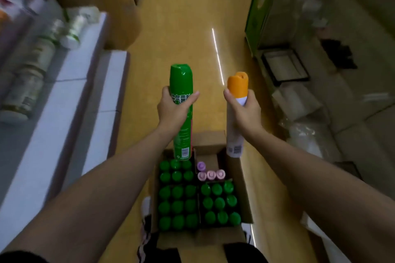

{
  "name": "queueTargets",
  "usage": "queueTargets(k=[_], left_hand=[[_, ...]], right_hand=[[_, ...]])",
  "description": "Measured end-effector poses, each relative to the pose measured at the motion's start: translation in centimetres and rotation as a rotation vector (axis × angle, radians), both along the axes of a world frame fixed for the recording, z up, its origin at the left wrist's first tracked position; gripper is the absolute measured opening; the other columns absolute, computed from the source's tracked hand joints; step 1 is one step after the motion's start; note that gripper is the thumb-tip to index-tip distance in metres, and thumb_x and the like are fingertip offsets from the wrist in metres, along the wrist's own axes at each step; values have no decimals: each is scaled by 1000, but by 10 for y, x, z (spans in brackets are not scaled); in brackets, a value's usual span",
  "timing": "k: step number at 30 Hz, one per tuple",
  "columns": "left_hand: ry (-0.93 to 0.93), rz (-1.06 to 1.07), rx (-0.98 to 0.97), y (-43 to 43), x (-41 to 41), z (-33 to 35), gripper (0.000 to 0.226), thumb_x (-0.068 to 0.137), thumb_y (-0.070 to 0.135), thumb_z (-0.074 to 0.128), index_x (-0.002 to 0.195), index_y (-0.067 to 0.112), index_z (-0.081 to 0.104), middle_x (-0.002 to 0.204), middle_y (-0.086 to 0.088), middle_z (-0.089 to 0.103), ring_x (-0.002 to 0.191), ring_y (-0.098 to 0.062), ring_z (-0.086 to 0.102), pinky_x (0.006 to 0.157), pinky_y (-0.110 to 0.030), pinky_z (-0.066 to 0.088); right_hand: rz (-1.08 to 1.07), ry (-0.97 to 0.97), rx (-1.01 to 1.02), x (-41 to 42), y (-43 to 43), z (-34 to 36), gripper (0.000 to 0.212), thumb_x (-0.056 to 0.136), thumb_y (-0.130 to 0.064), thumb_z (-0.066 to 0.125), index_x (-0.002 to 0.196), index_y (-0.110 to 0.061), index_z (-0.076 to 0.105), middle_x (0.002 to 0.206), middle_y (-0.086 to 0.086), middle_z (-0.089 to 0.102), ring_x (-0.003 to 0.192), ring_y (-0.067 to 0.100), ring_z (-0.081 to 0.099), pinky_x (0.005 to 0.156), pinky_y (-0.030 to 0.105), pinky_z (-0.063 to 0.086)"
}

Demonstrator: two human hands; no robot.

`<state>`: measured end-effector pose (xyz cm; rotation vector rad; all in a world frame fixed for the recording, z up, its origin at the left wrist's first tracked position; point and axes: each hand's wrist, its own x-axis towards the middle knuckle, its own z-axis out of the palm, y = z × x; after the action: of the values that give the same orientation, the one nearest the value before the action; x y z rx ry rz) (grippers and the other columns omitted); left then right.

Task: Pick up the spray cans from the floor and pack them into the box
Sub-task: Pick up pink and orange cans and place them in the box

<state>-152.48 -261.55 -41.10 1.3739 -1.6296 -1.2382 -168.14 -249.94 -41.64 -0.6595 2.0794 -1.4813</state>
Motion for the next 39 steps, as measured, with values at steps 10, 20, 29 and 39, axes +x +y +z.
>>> queueTargets(k=[10,20,29,39], left_hand=[[-102,5,48,-67,21,-246,70,65,49,89,120,31,49,102,28,57,92,6,57,74,1,39],[-300,-96,255,-97,49,-400,80,59,42,95,126,26,55,121,9,64,115,-12,58,102,-36,49],[-515,-325,289,-96,41,-480,77,51,39,99,118,21,66,121,0,65,114,-19,59,100,-35,46],[-704,-489,403,-90,40,-541,89,49,64,89,128,35,60,118,7,70,116,-20,62,100,-33,47]], right_hand=[[-90,35,368,5,-8,-255,39,81,-45,81,98,-18,59,87,-8,63,80,9,59,69,25,50],[-71,59,504,33,-7,-411,64,66,-31,91,119,-21,57,103,-10,63,99,14,61,88,33,49],[106,64,631,31,-8,-488,66,70,-28,91,124,-18,55,103,-10,58,98,12,57,88,35,51],[457,7,833,33,-18,-537,68,73,-34,88,127,-14,53,104,6,67,99,29,65,85,43,56]])
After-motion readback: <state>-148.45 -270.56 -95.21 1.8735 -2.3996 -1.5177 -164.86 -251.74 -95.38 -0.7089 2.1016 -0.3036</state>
